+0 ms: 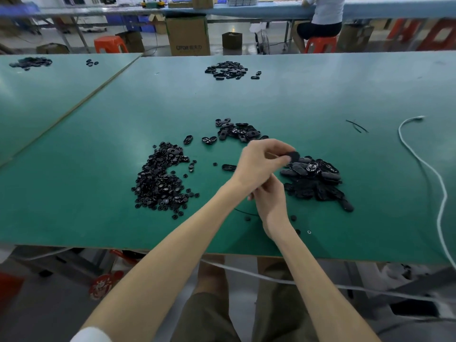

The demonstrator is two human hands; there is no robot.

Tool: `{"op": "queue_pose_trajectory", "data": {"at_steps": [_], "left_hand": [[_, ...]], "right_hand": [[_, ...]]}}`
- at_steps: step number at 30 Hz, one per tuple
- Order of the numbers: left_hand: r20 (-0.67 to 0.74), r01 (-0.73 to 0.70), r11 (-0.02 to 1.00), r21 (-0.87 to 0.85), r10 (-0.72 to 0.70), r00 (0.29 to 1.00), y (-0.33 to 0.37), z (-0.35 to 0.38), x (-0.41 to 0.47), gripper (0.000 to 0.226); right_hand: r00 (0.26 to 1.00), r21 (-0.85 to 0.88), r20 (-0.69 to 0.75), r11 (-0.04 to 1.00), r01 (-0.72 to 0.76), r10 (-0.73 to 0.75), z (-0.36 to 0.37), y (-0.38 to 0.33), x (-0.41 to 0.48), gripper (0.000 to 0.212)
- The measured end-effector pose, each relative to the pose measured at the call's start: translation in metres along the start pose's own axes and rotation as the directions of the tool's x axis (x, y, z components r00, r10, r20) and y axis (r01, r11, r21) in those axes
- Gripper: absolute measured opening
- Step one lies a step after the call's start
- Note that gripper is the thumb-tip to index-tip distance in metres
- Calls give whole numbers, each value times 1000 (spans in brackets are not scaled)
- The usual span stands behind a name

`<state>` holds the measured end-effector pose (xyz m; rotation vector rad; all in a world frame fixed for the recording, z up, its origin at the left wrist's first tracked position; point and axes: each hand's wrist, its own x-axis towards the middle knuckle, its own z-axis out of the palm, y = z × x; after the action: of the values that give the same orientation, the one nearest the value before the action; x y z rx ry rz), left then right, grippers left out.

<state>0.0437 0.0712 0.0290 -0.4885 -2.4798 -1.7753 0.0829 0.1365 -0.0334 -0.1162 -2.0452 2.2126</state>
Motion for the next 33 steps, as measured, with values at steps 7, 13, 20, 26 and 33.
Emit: {"op": "queue_pose_trajectory", "data": {"at_steps": [7,13,20,26,33], "left_hand": [[-107,118,969,216,-97,990,-7,5,14,32],[-186,244,721,648,-160,969,-44,-54,8,28],[-184,255,650,715,-177,967,-61,-62,-12,15],[7,176,926,334,-189,982,-47,-67,-28,21],[18,3,941,337,-10,1000,-46,-72,-45,26]], "right_hand": [[1000,21,9,1000,10,-10,-2,1,-4,20],[999,-41,-2,998,44,-44,-3,5,-4,15],[999,-34,-8,998,43,-43,-4,6,-4,15],[996,7,-82,1000,29,-28,-4,6,-2,7],[997,-110,43,992,61,-57,-3,5,-5,24]]}}
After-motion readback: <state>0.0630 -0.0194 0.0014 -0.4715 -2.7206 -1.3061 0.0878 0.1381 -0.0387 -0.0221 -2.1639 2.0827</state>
